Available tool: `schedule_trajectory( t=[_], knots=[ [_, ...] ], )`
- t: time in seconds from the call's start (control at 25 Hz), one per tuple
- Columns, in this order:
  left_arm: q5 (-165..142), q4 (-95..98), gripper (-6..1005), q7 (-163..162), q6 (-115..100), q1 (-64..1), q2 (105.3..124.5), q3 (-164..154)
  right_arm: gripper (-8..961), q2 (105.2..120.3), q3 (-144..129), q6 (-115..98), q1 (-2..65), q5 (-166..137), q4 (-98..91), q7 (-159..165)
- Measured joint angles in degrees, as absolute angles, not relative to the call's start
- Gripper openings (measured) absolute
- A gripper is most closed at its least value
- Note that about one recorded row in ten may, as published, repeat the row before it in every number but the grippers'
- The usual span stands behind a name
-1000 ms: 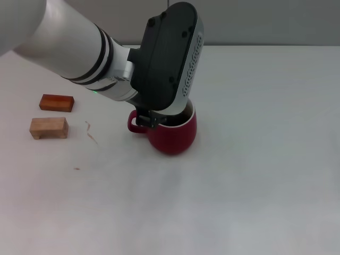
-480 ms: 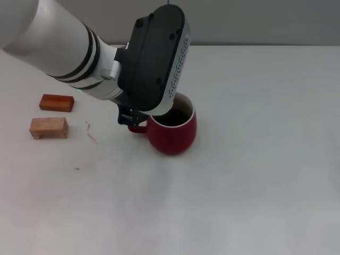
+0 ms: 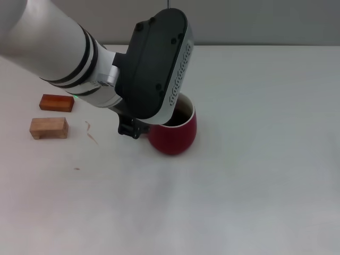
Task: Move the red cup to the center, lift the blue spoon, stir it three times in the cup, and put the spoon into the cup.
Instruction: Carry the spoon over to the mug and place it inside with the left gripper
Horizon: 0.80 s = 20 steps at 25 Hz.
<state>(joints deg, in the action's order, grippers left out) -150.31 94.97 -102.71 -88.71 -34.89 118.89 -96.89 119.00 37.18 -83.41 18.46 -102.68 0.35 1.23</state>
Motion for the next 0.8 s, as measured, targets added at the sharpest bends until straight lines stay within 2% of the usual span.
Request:
schedule_trajectory(
  t=[0.8],
  knots=[
    [-149.55, 88.26, 144, -104.1, -76.61, -35.12, 119.04, -97.93, 631, 118.93, 37.2, -83.41, 18.2, -102.67, 0.35, 1.23]
  ],
)
